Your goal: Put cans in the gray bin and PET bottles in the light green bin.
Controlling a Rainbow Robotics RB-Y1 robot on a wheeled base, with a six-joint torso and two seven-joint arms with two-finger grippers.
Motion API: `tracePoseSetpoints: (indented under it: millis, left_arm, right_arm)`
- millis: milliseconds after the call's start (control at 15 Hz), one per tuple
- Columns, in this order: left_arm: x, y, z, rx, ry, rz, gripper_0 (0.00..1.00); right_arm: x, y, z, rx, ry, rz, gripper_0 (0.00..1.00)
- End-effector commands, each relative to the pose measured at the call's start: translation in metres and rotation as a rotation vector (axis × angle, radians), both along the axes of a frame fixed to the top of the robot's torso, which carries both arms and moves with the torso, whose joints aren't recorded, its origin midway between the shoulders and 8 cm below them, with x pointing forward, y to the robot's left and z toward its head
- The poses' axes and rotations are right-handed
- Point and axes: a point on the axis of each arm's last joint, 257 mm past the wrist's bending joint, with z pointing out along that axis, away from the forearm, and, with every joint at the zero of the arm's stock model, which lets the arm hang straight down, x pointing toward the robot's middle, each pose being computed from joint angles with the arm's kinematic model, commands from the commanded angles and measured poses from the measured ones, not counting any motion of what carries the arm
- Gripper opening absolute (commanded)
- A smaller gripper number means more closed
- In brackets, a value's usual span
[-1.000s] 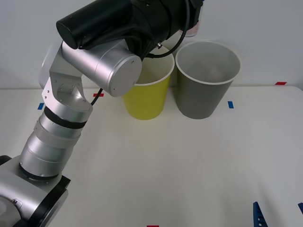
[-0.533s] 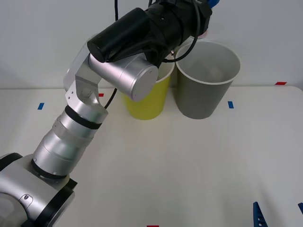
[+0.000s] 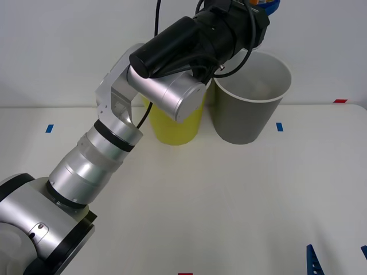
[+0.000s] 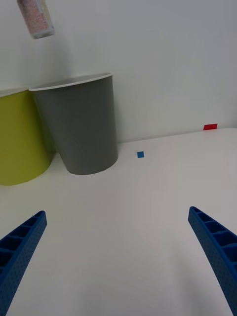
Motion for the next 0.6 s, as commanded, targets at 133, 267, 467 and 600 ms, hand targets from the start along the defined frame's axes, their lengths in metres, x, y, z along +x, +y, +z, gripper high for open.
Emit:
tracePoseSetpoints:
  millis: [133, 267, 467, 600]
  left_arm:
    - [0.0078, -0.0045, -0.0084, 0.001, -0.018, -0.001, 0.00]
    - [0.0074, -0.0064, -0.0119, 0.007, -0.014, -0.004, 0.00]
    - [0.0072, -0.0067, -0.0116, 0.006, -0.011, -0.006, 0.00]
    - [0.0065, -0.0078, -0.0125, 0.008, -0.011, -0.008, 0.00]
  right_arm:
    - [0.0000, 0.0000, 0.0000, 0.000, 0.000, 0.000, 1.00]
    - [0.0000, 0.0000, 0.0000, 0.000, 0.000, 0.000, 1.00]
    - [0.0000, 0.0000, 0.0000, 0.000, 0.000, 0.000, 1.00]
    - [0.0000, 0.0000, 0.0000, 0.000, 0.000, 0.000, 1.00]
